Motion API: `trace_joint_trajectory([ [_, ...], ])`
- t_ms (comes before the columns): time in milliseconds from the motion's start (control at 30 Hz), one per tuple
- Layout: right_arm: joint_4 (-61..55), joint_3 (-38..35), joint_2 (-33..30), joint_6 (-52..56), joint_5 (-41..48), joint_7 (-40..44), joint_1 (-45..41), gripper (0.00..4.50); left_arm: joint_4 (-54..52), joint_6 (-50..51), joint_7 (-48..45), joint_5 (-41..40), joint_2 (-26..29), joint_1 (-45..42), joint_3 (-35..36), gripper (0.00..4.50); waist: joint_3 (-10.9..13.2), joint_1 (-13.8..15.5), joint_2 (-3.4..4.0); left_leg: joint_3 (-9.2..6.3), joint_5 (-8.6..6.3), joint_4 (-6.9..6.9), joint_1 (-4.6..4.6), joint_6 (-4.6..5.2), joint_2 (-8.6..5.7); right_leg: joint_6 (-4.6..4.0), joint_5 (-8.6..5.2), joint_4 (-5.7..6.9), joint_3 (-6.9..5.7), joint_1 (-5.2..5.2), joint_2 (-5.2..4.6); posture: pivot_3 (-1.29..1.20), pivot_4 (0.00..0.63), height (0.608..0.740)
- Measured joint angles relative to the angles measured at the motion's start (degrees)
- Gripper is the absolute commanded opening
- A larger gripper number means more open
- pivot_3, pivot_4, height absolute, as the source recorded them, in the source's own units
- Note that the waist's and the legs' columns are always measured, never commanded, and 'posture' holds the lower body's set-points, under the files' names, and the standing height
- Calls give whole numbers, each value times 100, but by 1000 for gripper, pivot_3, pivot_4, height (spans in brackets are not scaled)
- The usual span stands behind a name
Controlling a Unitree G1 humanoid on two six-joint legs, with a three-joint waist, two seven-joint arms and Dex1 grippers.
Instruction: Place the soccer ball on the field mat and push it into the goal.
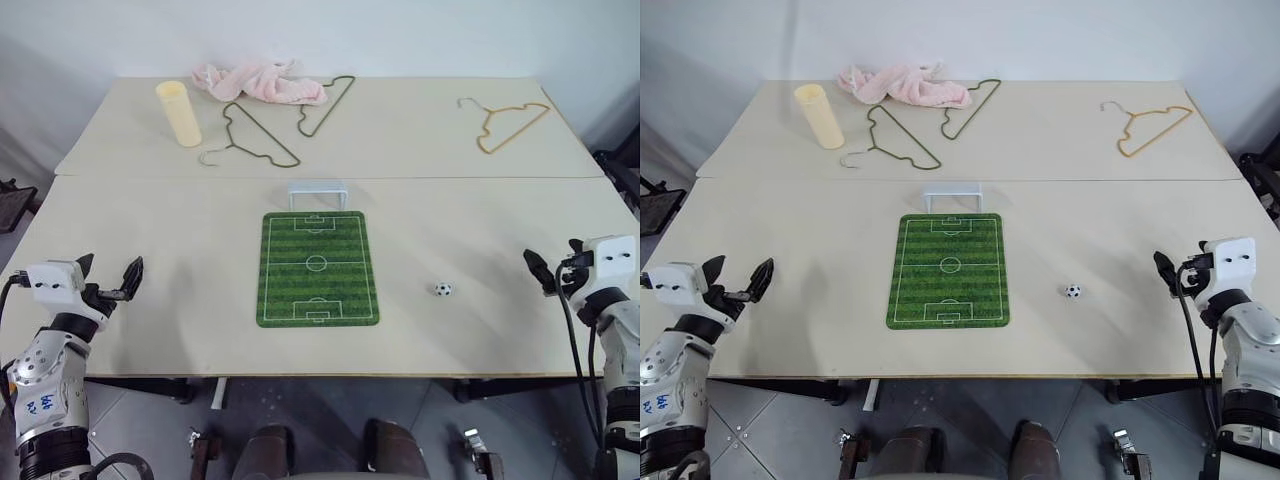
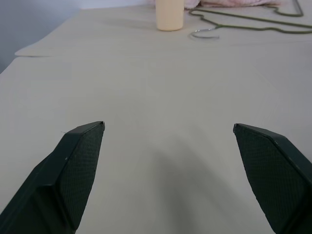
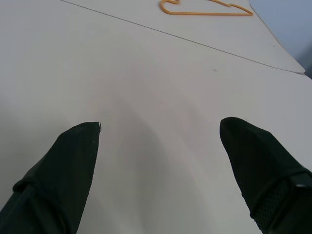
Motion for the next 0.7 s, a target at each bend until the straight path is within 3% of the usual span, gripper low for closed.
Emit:
trace_joint_trajectory([
  [200,-483,-6,0,206,35,5,164,4122,-44,104,-73,10,42,-29,-84,4500,0,2,0,0,0,1,0,0,0,0,0,1,0,0,0,0,150,740],
  [400,-1843,6,-31,1174,429,247,321,4122,-47,294,-492,-63,345,-239,-146,4500,0,3,0,0,0,2,-1,0,1,0,0,4,1,-2,0,0,150,740],
  [533,-2914,416,-364,2049,830,883,294,4122,-192,336,-1434,-231,518,-311,-516,4500,1,7,2,0,-1,2,-1,0,2,0,0,4,1,-3,2,0,150,740],
  [700,-3106,1196,-570,2257,793,1759,195,4122,36,-83,-2604,-266,726,-511,-793,4500,2,5,1,3,-4,1,-6,2,1,0,0,0,1,-8,2,0,150,740],
])
